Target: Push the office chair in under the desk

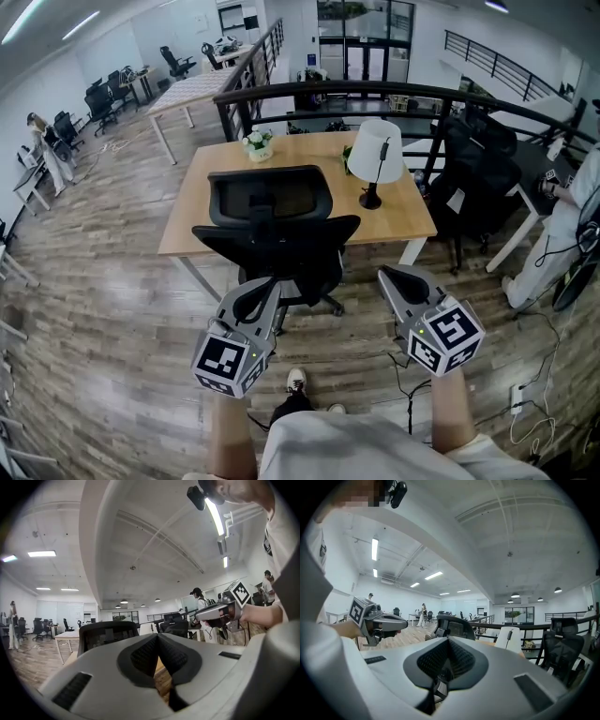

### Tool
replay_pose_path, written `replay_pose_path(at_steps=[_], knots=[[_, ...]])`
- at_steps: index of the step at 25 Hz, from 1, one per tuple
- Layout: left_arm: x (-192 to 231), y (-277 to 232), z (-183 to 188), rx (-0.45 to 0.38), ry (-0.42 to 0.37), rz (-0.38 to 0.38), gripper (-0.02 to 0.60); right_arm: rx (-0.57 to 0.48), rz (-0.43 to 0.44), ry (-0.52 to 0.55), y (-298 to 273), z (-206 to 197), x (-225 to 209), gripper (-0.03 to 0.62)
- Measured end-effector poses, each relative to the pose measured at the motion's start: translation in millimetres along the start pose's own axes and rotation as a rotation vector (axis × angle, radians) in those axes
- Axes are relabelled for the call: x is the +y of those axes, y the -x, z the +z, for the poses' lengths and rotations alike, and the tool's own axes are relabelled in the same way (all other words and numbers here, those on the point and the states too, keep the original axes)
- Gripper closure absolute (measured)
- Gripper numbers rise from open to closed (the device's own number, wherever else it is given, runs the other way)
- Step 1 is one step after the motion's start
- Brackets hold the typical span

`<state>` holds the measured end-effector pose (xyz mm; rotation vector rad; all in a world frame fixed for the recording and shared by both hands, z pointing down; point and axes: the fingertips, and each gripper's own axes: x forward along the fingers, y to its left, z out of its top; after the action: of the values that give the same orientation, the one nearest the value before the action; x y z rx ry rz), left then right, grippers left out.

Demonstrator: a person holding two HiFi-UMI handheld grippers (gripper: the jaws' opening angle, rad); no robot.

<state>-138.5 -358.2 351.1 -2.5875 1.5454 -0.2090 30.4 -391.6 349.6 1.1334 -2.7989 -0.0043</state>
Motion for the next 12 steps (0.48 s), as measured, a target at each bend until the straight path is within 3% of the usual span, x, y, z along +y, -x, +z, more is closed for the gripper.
replay_pose_path(at_steps=[12], knots=[[0.1, -7.9, -7.3, 0.007, 0.009, 0.002, 0.56, 0.027, -0.004, 0.02, -6.9, -7.1, -2.2, 0.575]])
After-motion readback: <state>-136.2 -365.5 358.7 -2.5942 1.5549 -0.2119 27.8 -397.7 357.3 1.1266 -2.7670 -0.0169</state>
